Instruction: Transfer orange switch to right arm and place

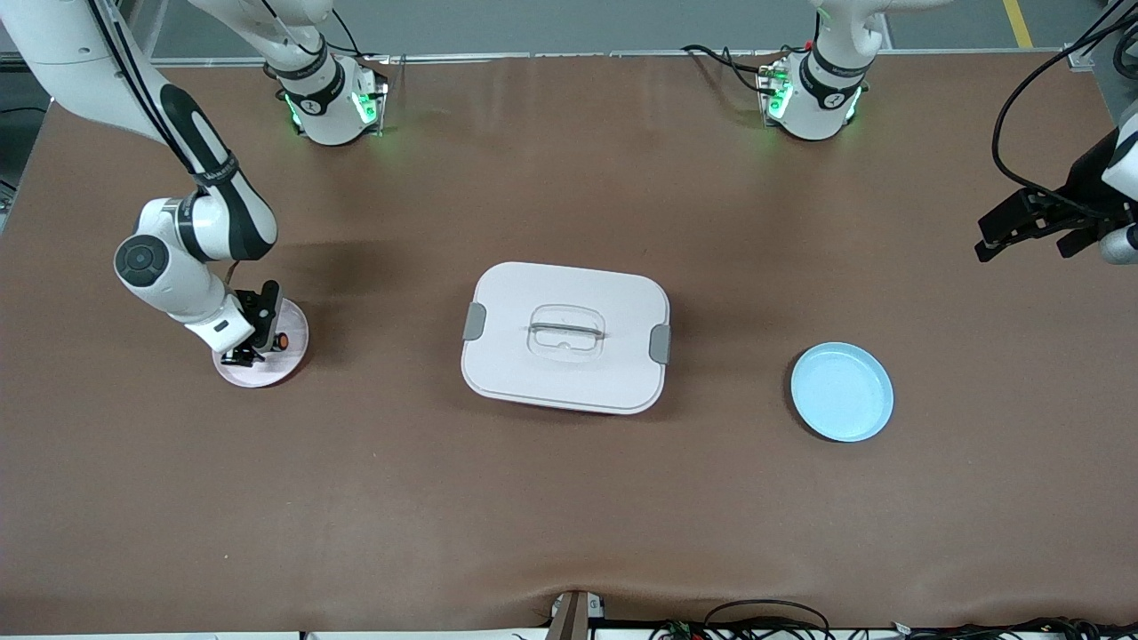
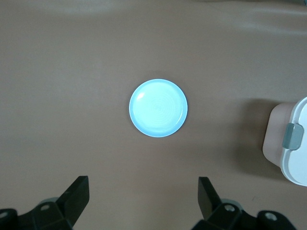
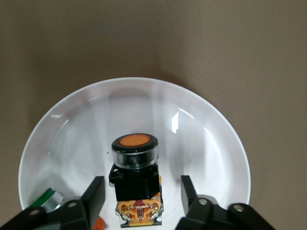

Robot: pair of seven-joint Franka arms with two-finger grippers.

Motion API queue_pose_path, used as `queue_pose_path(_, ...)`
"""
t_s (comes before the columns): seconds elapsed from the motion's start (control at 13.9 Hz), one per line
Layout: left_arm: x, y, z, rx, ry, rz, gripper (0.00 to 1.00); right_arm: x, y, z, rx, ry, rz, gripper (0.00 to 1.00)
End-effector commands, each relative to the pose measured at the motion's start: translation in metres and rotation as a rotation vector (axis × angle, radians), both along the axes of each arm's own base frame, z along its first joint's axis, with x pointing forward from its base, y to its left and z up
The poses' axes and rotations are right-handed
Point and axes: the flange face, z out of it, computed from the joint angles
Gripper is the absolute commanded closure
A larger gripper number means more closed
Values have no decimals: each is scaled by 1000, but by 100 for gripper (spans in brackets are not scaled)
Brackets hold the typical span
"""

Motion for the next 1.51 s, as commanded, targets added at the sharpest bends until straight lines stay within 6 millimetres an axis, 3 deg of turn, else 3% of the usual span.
queue_pose_path(0.0,-2,0,2,11,6,-8,0,2,-2,-1,-1,-8,15,0)
queue_pose_path(0.65,0,-5,5,9,0,-17,0,-2,-1,3,21,62,-116,0)
queue_pose_path(1.15,-1,-7,5,9,0,-26,0,-6,17,37,-24,148,-310,0)
queue_pose_path(1.44,-1,-7,5,10,0,-26,0,-16,36,56,-51,231,-556,0)
